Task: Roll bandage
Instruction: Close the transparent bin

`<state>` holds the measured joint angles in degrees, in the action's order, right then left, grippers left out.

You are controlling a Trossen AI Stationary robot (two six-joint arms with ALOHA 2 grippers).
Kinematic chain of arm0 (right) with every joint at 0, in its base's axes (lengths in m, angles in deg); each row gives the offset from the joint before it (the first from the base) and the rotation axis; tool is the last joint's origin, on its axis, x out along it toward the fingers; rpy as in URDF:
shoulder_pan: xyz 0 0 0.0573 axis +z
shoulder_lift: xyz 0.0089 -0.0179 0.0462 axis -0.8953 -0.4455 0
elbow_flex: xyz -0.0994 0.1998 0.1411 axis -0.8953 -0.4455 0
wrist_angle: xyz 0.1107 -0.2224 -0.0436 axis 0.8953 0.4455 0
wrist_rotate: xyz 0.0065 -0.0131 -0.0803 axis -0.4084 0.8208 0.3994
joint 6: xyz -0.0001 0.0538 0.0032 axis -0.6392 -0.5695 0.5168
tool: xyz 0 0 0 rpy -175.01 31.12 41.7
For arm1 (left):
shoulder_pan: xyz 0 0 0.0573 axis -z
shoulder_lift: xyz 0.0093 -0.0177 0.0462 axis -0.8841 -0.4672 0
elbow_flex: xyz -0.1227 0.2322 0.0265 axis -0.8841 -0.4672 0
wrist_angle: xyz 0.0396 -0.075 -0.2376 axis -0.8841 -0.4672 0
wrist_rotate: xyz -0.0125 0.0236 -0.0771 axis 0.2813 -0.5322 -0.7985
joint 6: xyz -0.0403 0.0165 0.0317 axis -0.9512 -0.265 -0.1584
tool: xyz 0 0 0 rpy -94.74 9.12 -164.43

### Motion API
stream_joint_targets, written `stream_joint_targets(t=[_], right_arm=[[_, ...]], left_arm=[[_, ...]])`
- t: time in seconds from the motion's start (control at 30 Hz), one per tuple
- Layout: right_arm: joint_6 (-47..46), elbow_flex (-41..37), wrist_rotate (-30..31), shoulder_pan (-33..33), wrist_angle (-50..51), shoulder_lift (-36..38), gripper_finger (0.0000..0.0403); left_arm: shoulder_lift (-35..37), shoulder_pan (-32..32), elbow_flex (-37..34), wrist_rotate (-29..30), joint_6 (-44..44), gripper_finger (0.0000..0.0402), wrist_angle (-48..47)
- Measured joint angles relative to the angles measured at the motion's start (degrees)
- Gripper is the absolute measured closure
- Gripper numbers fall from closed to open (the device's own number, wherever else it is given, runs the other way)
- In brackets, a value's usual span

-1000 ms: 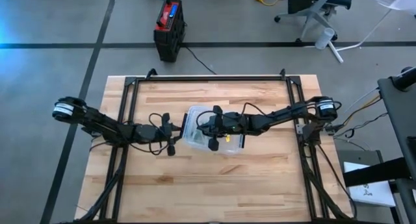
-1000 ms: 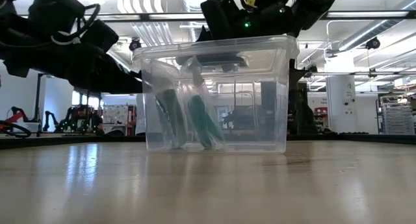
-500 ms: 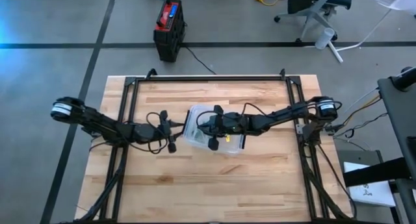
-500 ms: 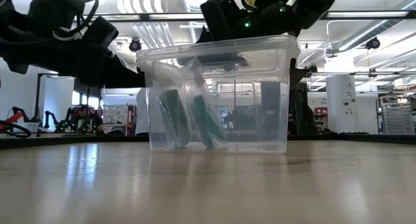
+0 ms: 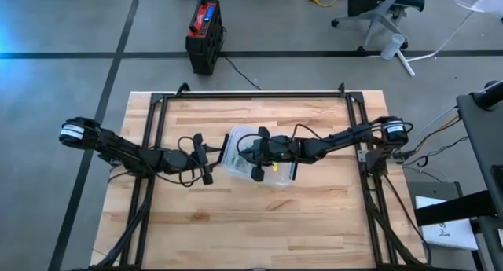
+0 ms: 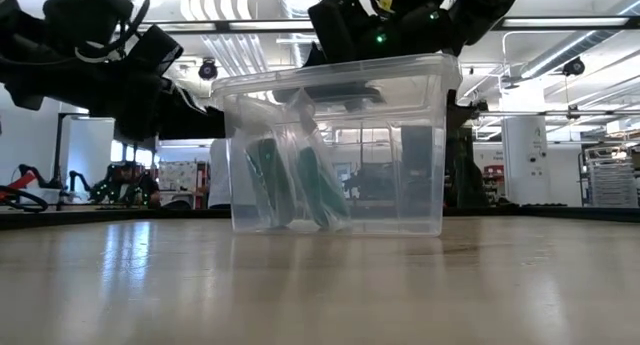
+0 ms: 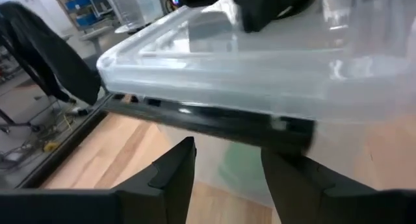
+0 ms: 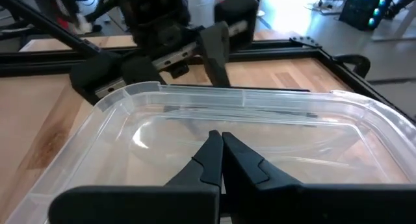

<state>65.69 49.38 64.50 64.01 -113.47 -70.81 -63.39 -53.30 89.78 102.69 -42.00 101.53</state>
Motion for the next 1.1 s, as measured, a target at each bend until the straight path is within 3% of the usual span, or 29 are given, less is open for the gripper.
stream_joint_targets(t=[0.33,0.47,0.77,0.97,1.1], right_arm=[[-2.01,0.02,0.22,-0.35,0.89,-0.48,0.0403],[-3.65,0.14,-0.61,-0.92,2.48,-0.57,0.0403],[-4.19,0.36,-4.42,-1.92,5.13,-0.44,0.0403],[-4.33,2.25,-6.73,-2.01,8.26,-0.46,0.0403],[-3.54,4.17,-8.70,-2.32,12.12,-0.46,0.0403]], left_arm=[[1.01,0.74,4.41,6.16,14.38,0.0251,-6.21],[0.81,0.74,8.95,8.32,14.75,0.0256,-14.86],[0.28,3.71,23.18,8.66,13.01,0.0254,-43.83],[-3.00,3.97,28.01,6.17,7.02,0.0242,-49.47],[-6.35,3.97,32.13,4.52,9.03,0.0237,-51.74]])
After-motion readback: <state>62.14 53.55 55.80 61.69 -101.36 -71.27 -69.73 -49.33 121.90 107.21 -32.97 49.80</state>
